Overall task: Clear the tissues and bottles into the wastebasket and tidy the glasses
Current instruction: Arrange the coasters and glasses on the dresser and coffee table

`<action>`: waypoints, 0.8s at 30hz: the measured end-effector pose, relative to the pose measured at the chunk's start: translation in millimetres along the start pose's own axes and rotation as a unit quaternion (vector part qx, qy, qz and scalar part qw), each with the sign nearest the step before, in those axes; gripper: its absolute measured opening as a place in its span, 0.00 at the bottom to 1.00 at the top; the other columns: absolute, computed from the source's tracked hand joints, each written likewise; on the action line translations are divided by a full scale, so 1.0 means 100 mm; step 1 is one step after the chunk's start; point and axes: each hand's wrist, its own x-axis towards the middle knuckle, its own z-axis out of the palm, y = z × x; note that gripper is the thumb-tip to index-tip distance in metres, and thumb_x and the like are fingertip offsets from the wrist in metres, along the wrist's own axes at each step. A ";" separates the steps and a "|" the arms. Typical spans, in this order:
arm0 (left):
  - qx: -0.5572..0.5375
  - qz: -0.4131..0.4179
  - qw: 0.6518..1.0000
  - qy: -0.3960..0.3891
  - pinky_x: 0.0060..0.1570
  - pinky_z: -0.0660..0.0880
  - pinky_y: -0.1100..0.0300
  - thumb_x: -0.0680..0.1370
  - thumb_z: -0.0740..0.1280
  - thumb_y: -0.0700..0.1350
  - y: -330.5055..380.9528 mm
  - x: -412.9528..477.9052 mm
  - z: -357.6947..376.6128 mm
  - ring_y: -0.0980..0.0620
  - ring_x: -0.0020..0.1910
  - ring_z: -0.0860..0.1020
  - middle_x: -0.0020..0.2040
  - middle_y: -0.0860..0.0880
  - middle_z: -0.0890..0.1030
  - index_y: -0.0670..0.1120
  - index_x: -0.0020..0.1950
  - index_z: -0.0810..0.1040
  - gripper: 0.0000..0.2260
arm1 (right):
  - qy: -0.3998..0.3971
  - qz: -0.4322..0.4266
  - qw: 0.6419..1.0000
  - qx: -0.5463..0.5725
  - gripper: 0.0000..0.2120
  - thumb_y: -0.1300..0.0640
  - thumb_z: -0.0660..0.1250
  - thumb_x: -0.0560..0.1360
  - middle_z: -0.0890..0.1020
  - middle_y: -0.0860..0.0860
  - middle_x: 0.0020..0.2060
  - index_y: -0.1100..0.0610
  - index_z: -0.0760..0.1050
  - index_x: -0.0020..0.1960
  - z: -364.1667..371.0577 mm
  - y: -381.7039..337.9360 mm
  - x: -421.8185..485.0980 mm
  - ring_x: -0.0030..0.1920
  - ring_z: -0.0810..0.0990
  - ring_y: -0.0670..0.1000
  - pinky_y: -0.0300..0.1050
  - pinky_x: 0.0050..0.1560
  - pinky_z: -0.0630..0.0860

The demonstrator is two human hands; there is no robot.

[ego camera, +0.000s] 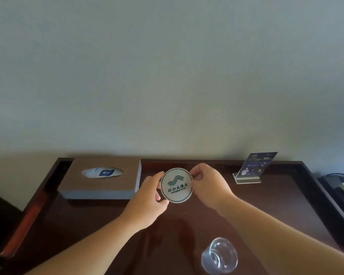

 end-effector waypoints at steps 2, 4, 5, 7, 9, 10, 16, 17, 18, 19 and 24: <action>0.041 0.003 0.999 -0.001 0.48 0.76 0.62 0.75 0.70 0.48 0.02 0.18 0.10 0.58 0.45 0.73 0.55 0.60 0.67 0.55 0.75 0.57 0.33 | -0.027 0.015 0.999 -0.008 0.13 0.63 0.59 0.71 0.82 0.48 0.38 0.48 0.74 0.49 -0.04 0.15 0.23 0.38 0.80 0.51 0.42 0.33 0.74; 0.068 -0.005 0.998 -0.002 0.50 0.75 0.63 0.74 0.70 0.50 0.00 0.33 0.21 0.59 0.47 0.73 0.58 0.59 0.67 0.54 0.76 0.57 0.33 | -0.054 0.020 0.998 -0.020 0.12 0.62 0.60 0.71 0.82 0.48 0.38 0.48 0.74 0.48 -0.05 0.28 0.44 0.40 0.81 0.51 0.44 0.36 0.76; 0.075 -0.013 0.997 -0.004 0.52 0.75 0.62 0.74 0.70 0.50 -0.03 0.40 0.26 0.59 0.49 0.74 0.59 0.59 0.67 0.54 0.75 0.57 0.34 | -0.065 0.020 0.997 -0.023 0.12 0.62 0.61 0.71 0.82 0.48 0.37 0.48 0.74 0.48 -0.04 0.33 0.53 0.41 0.81 0.52 0.45 0.38 0.77; 0.084 -0.029 0.996 -0.006 0.55 0.75 0.59 0.73 0.70 0.51 -0.09 0.50 0.37 0.59 0.54 0.74 0.62 0.58 0.67 0.54 0.75 0.58 0.34 | -0.085 0.026 0.996 -0.022 0.11 0.61 0.62 0.71 0.82 0.48 0.37 0.48 0.73 0.49 0.00 0.42 0.68 0.41 0.82 0.52 0.46 0.40 0.78; 0.091 -0.042 0.995 -0.010 0.56 0.75 0.56 0.73 0.70 0.51 -0.15 0.58 0.46 0.57 0.57 0.74 0.62 0.57 0.67 0.53 0.75 0.59 0.33 | -0.105 0.037 0.994 -0.017 0.10 0.60 0.63 0.72 0.82 0.49 0.38 0.49 0.73 0.51 0.06 0.51 0.81 0.38 0.82 0.53 0.47 0.40 0.79; 0.096 -0.047 0.994 -0.012 0.56 0.75 0.56 0.74 0.70 0.50 -0.18 0.62 0.49 0.56 0.58 0.74 0.62 0.57 0.67 0.54 0.75 0.58 0.33 | -0.115 0.046 0.992 -0.014 0.10 0.60 0.64 0.72 0.82 0.49 0.38 0.49 0.72 0.52 0.10 0.55 0.86 0.36 0.81 0.53 0.48 0.39 0.80; 0.127 -0.040 0.990 -0.039 0.56 0.74 0.56 0.74 0.69 0.51 -0.40 0.93 0.65 0.54 0.61 0.72 0.63 0.55 0.68 0.55 0.74 0.59 0.31 | -0.125 0.101 0.987 0.011 0.15 0.57 0.65 0.72 0.82 0.52 0.41 0.50 0.71 0.58 0.36 0.77 1.17 0.35 0.80 0.53 0.53 0.42 0.81; 0.129 -0.040 0.990 -0.046 0.56 0.74 0.56 0.74 0.69 0.51 -0.43 0.99 0.66 0.53 0.62 0.72 0.63 0.55 0.68 0.55 0.74 0.59 0.31 | -0.122 0.111 0.986 0.022 0.16 0.57 0.66 0.71 0.82 0.52 0.41 0.50 0.71 0.59 0.40 0.81 1.21 0.35 0.81 0.54 0.54 0.42 0.82; 0.132 -0.041 0.989 -0.054 0.57 0.73 0.56 0.74 0.68 0.51 -0.46 1.04 0.68 0.53 0.63 0.71 0.63 0.54 0.68 0.55 0.74 0.59 0.30 | -0.119 0.120 0.985 0.029 0.17 0.57 0.66 0.71 0.83 0.53 0.41 0.51 0.71 0.60 0.43 0.84 1.26 0.36 0.81 0.55 0.56 0.43 0.83; 0.134 -0.043 0.988 -0.060 0.57 0.73 0.56 0.75 0.68 0.51 -0.50 1.09 0.70 0.52 0.63 0.71 0.63 0.54 0.68 0.55 0.73 0.59 0.30 | -0.117 0.125 0.985 0.032 0.18 0.57 0.66 0.71 0.83 0.53 0.41 0.51 0.71 0.60 0.47 0.86 1.30 0.36 0.81 0.55 0.57 0.43 0.83; 0.144 -0.044 0.986 -0.064 0.58 0.70 0.58 0.74 0.69 0.49 -0.60 1.25 0.75 0.50 0.65 0.69 0.63 0.52 0.69 0.53 0.72 0.62 0.28 | -0.117 0.130 0.985 0.002 0.20 0.56 0.65 0.75 0.82 0.51 0.42 0.51 0.68 0.66 0.53 0.84 1.42 0.34 0.79 0.50 0.43 0.35 0.77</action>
